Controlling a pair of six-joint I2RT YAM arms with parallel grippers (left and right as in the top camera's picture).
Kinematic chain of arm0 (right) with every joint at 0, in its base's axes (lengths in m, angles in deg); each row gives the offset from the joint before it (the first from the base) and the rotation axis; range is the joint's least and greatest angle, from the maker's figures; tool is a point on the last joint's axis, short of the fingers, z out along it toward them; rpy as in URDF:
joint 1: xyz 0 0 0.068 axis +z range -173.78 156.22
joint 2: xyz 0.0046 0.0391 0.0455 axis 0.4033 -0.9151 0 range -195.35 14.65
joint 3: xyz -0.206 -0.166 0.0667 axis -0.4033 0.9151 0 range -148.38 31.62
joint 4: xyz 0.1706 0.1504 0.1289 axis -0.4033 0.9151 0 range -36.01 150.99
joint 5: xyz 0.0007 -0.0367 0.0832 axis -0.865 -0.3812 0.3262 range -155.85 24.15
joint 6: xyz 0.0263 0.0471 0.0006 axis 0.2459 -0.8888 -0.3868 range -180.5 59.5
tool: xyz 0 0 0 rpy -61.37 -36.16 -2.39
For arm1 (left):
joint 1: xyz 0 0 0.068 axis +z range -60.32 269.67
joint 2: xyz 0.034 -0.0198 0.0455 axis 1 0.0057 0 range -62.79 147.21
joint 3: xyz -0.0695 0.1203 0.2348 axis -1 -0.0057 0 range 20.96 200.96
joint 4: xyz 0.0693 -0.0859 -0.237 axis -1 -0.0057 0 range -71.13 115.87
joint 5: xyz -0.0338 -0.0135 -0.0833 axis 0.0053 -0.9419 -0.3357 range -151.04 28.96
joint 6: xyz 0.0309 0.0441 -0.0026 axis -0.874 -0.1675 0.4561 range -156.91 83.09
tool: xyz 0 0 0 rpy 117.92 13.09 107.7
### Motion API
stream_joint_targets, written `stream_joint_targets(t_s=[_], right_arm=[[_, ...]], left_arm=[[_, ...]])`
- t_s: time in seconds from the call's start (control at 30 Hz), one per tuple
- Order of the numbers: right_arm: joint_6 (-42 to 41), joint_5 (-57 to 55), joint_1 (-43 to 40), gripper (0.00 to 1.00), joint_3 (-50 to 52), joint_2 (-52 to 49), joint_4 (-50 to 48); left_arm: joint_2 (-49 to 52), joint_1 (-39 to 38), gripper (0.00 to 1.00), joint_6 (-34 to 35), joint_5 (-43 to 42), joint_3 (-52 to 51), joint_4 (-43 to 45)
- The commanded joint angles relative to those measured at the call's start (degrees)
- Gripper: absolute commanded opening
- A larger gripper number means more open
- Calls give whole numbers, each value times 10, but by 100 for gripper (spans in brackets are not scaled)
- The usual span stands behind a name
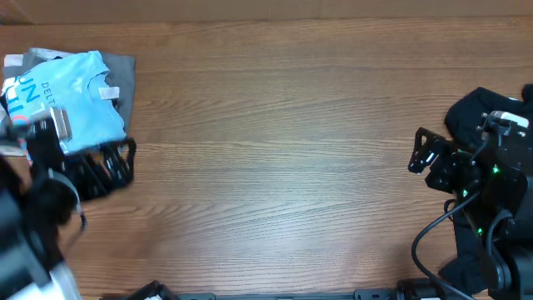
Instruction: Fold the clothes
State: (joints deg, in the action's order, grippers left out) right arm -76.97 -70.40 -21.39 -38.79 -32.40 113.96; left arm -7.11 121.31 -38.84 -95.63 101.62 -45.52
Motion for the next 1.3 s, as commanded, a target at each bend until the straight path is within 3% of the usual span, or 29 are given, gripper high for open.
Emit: stream_joint_targets(t_s=[0.0,0.23,1.27], right_arm=[[1,-14,2,100,3,4,-14],[1,-14,2,100,3,3,-31],[1,-14,2,100,3,3,-22]], left_arm=[[-88,2,100,-24,82,2,-10],[-187,2,100,-24,108,2,16],[-190,2,100,-24,108,2,-51]])
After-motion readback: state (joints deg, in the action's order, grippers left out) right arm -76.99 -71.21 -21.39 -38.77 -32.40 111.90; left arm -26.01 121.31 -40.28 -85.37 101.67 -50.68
